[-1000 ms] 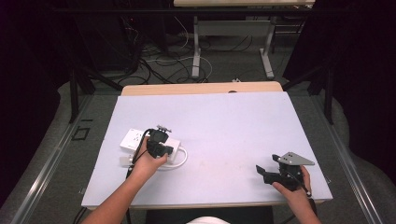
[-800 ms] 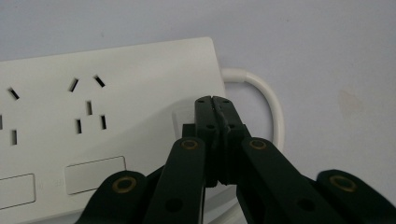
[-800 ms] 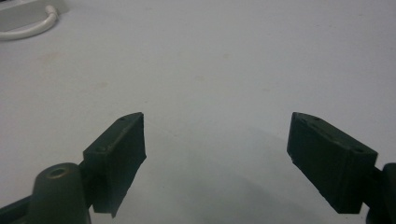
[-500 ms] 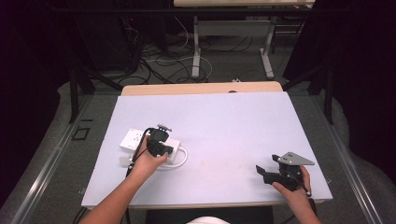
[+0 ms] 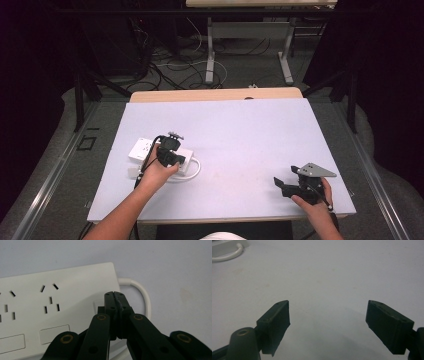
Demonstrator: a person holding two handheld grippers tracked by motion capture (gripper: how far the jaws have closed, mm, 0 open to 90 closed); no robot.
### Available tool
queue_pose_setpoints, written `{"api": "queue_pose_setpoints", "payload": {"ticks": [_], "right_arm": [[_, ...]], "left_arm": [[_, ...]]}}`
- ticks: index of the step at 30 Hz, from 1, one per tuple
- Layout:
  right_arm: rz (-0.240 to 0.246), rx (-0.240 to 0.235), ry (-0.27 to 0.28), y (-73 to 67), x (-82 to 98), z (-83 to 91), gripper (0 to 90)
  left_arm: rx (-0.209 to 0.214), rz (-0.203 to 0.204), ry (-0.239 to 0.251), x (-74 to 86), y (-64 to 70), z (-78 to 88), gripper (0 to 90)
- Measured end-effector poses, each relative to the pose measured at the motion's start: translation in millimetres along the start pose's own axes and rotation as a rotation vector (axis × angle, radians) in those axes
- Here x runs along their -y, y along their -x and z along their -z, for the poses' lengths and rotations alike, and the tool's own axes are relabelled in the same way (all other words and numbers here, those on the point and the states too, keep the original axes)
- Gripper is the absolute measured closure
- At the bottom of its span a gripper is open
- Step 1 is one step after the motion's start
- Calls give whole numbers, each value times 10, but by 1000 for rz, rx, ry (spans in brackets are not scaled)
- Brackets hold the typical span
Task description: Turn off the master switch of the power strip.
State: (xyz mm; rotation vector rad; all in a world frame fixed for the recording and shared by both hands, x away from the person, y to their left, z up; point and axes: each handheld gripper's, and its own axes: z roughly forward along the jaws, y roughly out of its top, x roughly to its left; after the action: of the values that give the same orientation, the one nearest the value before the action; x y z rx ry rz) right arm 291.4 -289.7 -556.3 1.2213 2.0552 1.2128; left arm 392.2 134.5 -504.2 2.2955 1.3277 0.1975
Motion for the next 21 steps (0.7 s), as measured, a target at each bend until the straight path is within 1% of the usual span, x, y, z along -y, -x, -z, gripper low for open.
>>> {"api": "queue_pose_setpoints", "payload": {"ticks": [1, 2, 4, 5, 7, 8, 9, 11, 12, 13, 14, 16, 17, 18, 19, 21], "right_arm": [[1, 7, 3, -2, 1, -2, 185], [1, 1, -1, 0, -1, 2, 185], [1, 7, 8, -1, 3, -9, 185], [1, -2, 1, 1, 1, -3, 185], [-4, 2, 1, -6, 2, -3, 185], [-4, -2, -1, -4, 1, -1, 185], [-5, -2, -2, -4, 1, -1, 185], [1, -1, 0, -1, 1, -3, 185], [1, 1, -1, -1, 0, 0, 186], [1, 3, -1, -2, -1, 2, 185], [0, 7, 4, -3, 0, -1, 185], [-1, 7, 4, -2, 0, -1, 185], [3, 6, 5, 0, 0, -2, 185], [-4, 7, 3, -5, 1, 1, 185], [8, -2, 6, 5, -1, -3, 185], [-3, 6, 7, -6, 1, -5, 185]], "left_arm": [[-1, 11, 2, -1, 5, 7, 900], [-2, -2, 2, -6, -7, 16, 900], [-4, 7, 5, -8, -12, 33, 900], [-6, 4, 5, -9, -19, 43, 900], [-8, 15, 13, -8, -23, 53, 900], [-7, 4, 13, -11, -35, 60, 900], [-8, 24, 16, -6, -28, 64, 900], [-8, 11, 16, -3, -52, 78, 900], [-6, 23, 26, 3, -51, 77, 900], [-6, 24, 22, 7, -61, 87, 900], [-5, 28, 28, 11, -69, 88, 900], [-2, 35, 21, 18, -84, 103, 898], [-2, 38, 31, 24, -89, 101, 896], [-1, 37, 31, 26, -96, 106, 896], [-3, 40, 27, 28, -100, 115, 896], [-1, 46, 34, 29, -110, 125, 894]]}}
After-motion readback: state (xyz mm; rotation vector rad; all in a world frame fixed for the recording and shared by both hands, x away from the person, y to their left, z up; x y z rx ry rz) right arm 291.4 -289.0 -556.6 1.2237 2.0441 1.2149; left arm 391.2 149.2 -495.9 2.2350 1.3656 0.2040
